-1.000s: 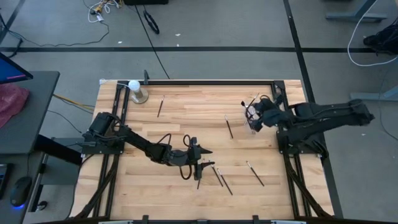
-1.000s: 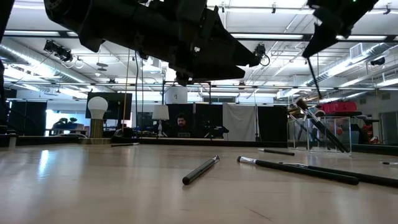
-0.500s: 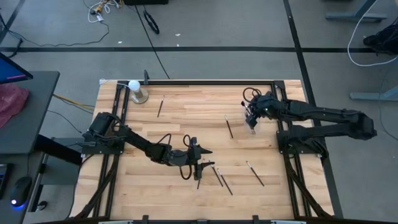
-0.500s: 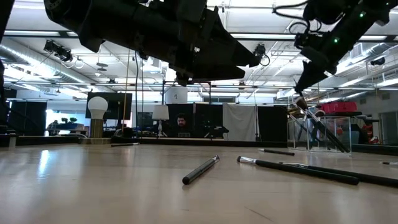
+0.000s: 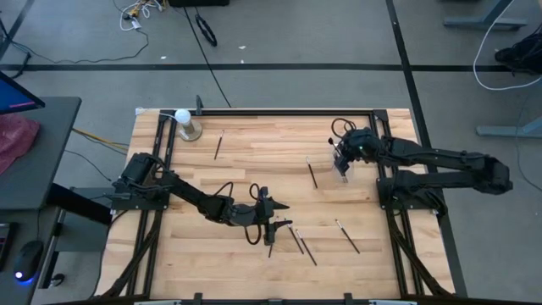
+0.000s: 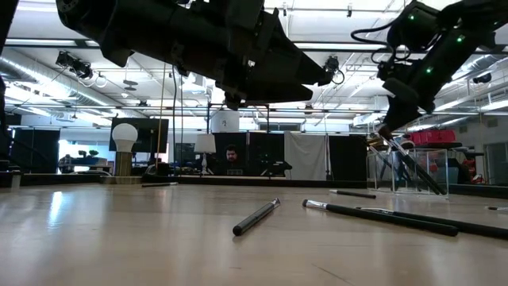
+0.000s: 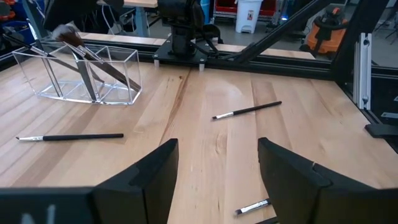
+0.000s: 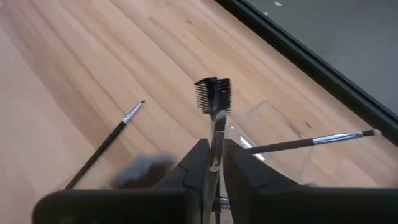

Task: Sort items
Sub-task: Put the silver eyeshadow brush into the transparent organizer

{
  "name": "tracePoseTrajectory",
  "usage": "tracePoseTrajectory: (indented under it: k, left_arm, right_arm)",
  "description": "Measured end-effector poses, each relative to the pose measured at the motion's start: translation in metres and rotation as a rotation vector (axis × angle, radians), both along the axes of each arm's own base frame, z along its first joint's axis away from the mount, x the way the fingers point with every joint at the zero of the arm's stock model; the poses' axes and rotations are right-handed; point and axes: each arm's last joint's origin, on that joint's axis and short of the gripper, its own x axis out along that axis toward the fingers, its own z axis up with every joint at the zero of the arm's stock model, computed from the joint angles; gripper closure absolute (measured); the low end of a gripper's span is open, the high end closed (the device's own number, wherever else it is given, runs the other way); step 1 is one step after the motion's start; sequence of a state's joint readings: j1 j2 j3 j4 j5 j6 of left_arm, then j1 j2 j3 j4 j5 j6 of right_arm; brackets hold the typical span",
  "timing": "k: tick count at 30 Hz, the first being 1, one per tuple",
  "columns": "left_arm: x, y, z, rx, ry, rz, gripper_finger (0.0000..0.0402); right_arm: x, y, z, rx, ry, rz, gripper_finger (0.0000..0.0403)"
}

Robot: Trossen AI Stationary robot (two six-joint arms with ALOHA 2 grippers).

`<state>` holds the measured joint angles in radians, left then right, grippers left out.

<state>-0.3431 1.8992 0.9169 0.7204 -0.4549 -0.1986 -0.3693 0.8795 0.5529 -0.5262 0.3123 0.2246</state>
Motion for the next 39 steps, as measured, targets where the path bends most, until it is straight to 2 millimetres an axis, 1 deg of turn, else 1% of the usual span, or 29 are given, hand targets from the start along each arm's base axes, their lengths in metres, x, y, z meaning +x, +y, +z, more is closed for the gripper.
tracePoseTrajectory:
  k: [7,9,12,15,18,20,23,27,30,33,35,37,39]
  left_arm:
    - [0.000,0.000,0.000,-0.005,0.000,0.001,0.0181]
    - [0.000,0.000,0.000,-0.006,0.000,0.001,0.0181]
    - [0.000,0.000,0.000,-0.007,-0.001,0.002,0.0181]
    - [0.000,0.000,0.000,-0.008,-0.001,0.002,0.0181]
    - [0.000,0.000,0.000,-0.008,-0.001,0.002,0.0181]
    - [0.000,0.000,0.000,-0.008,-0.001,0.002,0.0181]
    - [0.000,0.000,0.000,-0.015,-0.002,0.003,0.0181]
    - [0.000,0.000,0.000,-0.027,-0.003,0.006,0.0181]
    - [0.000,-0.001,0.000,-0.027,-0.003,0.005,0.0181]
    - [0.000,-0.001,0.000,-0.027,-0.003,0.005,0.0181]
    - [0.000,-0.001,0.000,-0.026,-0.002,0.005,0.0181]
    - [0.000,-0.001,0.000,-0.027,-0.003,0.005,0.0181]
    - [0.000,-0.001,0.000,-0.027,-0.003,0.005,0.0181]
  right_arm:
    - [-0.002,-0.004,0.000,0.000,0.000,-0.031,0.0308]
    - [-0.002,-0.005,0.004,-0.009,-0.003,-0.039,0.0293]
    - [0.001,-0.006,0.016,-0.027,-0.030,-0.041,0.0274]
    - [0.004,-0.003,0.034,-0.030,-0.063,-0.020,0.0267]
    - [0.012,0.010,0.053,-0.008,-0.130,0.050,0.0272]
    - [0.017,0.024,0.063,0.007,-0.171,0.129,0.0279]
    - [0.026,0.053,0.070,0.026,-0.243,0.280,0.0294]
    - [0.032,0.097,0.074,0.063,-0.333,0.479,0.0316]
    - [0.036,0.135,0.072,0.052,-0.358,0.613,0.0333]
    - [0.040,0.171,0.059,0.028,-0.322,0.720,0.0348]
    - [0.041,0.193,0.046,0.017,-0.267,0.780,0.0358]
    - [0.041,0.211,0.030,0.034,-0.199,0.816,0.0366]
    - [0.036,0.226,0.014,0.089,-0.115,0.840,0.0374]
